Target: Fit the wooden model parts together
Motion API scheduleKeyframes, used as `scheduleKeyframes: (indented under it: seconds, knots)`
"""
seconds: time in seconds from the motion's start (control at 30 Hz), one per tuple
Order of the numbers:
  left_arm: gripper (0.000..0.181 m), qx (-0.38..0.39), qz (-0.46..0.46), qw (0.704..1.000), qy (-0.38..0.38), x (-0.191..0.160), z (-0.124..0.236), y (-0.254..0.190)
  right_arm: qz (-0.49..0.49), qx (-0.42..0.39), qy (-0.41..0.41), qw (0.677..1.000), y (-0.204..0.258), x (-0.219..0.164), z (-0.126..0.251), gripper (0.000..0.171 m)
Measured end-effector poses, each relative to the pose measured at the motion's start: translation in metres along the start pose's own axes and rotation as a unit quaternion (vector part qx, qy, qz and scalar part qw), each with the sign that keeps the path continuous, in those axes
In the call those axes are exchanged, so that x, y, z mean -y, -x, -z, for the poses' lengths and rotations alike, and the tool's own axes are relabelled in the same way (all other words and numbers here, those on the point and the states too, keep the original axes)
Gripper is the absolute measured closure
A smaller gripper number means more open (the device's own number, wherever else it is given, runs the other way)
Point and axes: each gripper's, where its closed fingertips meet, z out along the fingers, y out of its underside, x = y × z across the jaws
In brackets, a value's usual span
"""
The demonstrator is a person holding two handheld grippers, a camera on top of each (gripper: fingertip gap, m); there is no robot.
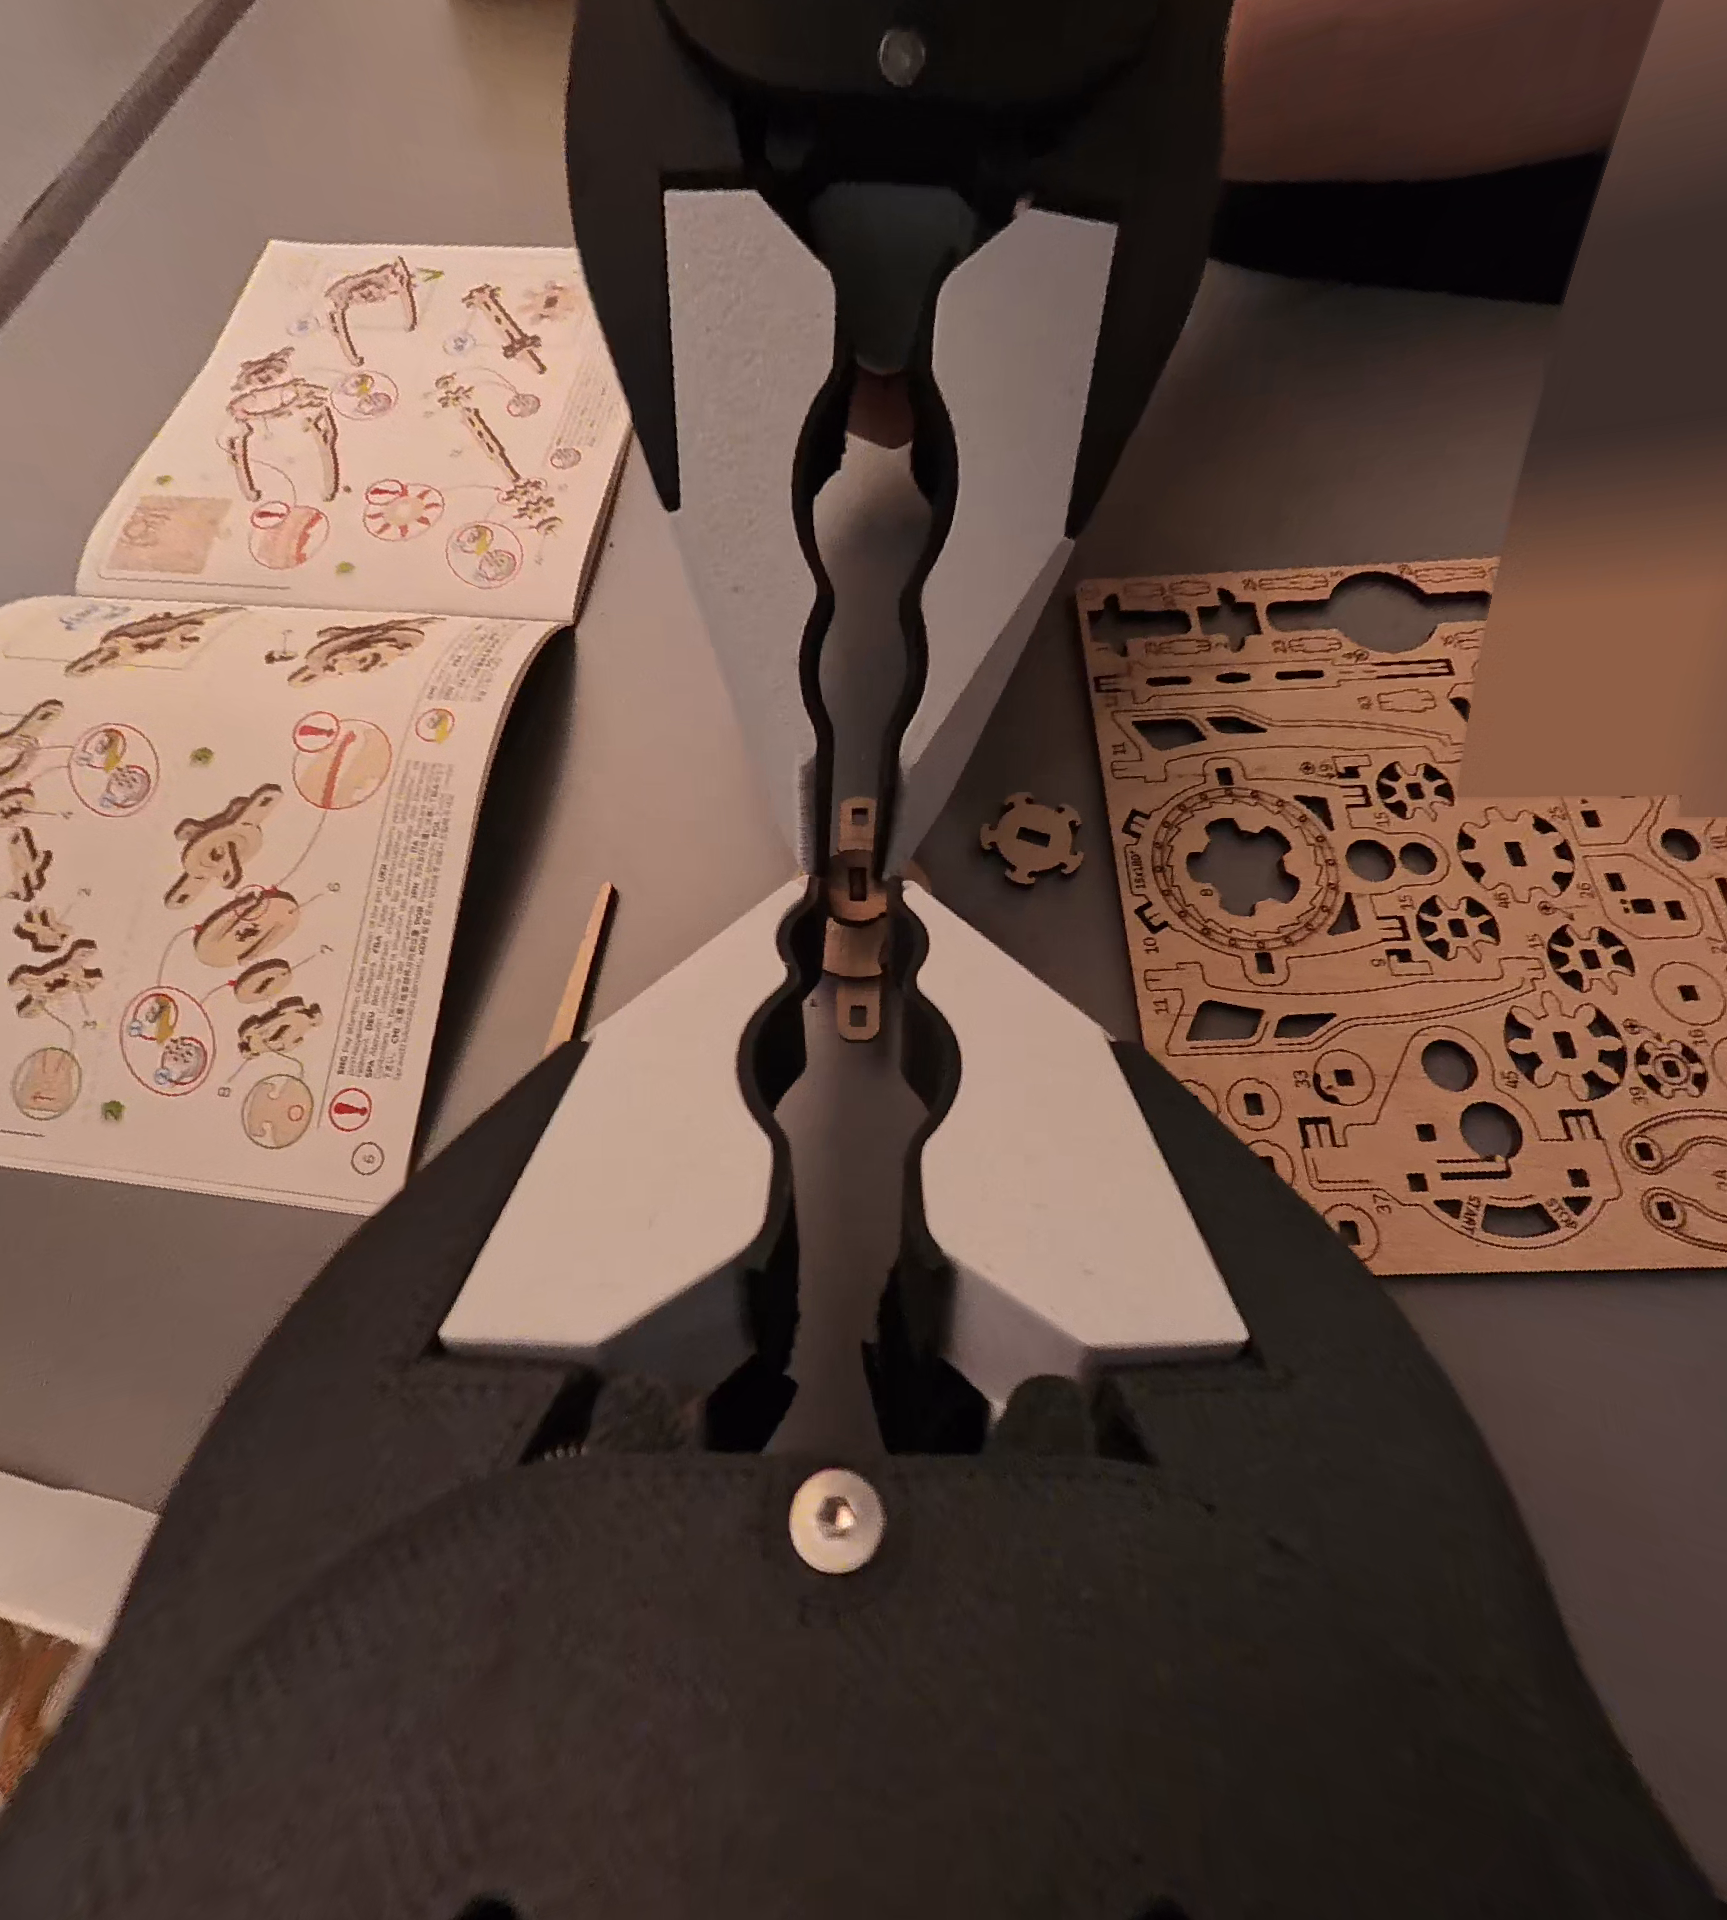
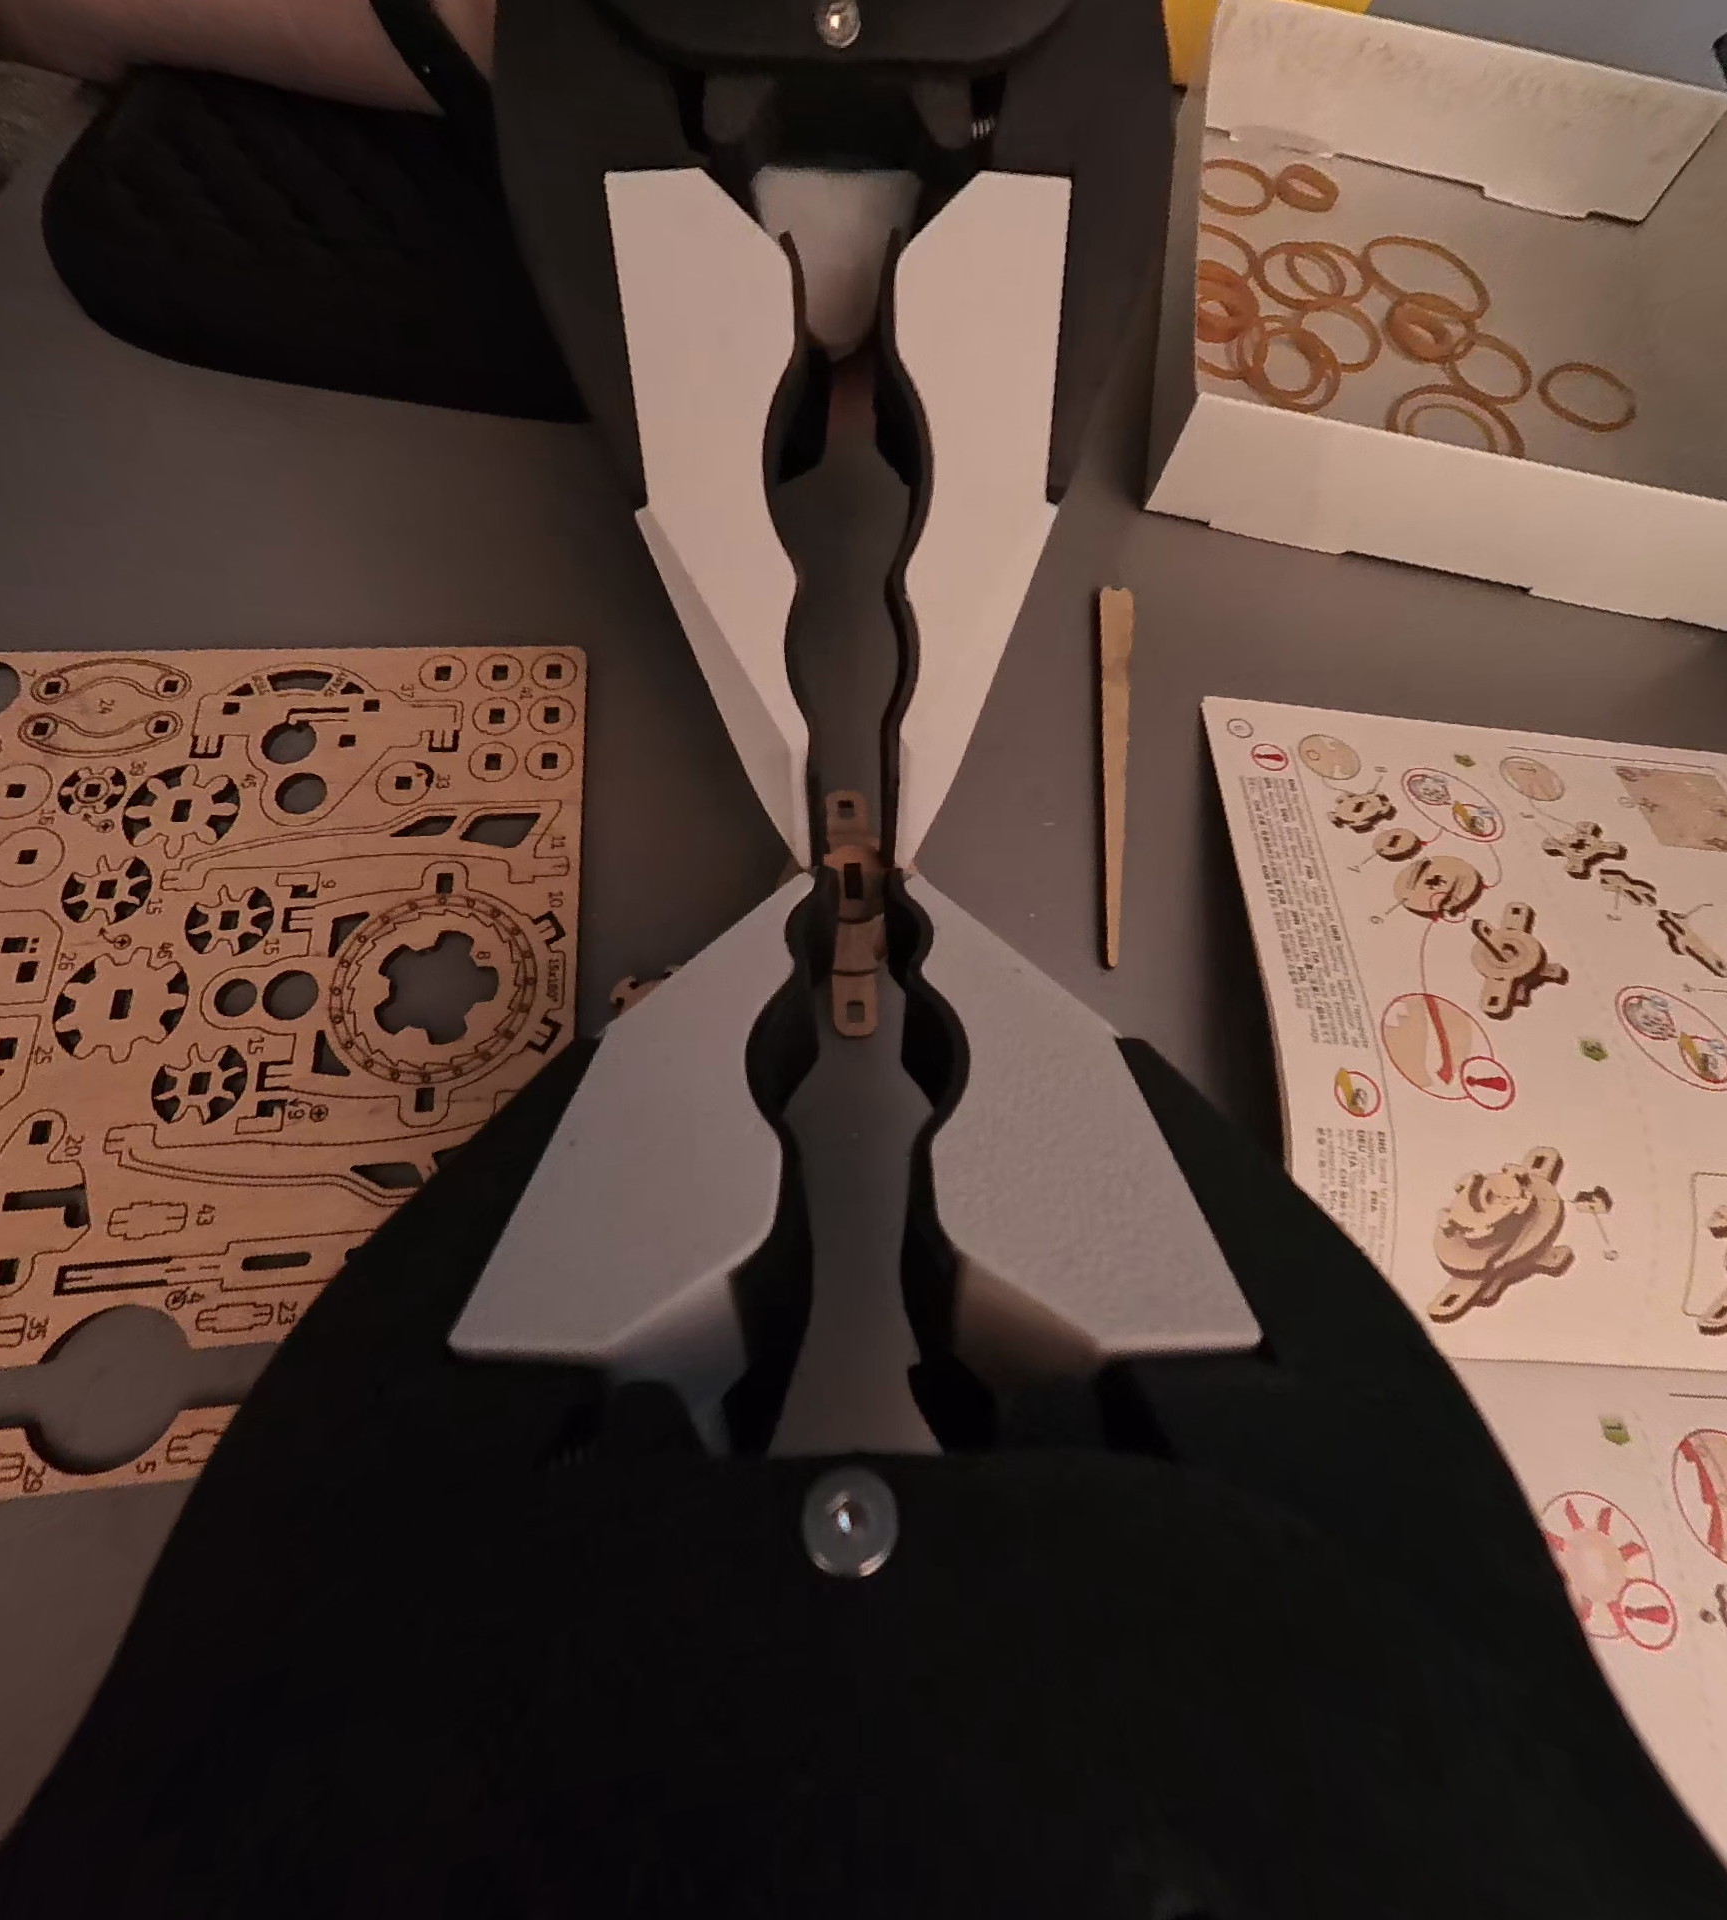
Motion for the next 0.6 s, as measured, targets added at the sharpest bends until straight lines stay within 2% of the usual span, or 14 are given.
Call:
scheduleKeyframes:
  seconds: [0.6]
  knots:
    - [0.171,-0.034,0.024,0.999,-0.009,-0.0005,-0.0004,0.0010,-0.010,0.007,0.002,1.000,-0.0007,-0.0021,-0.0005,0.159]
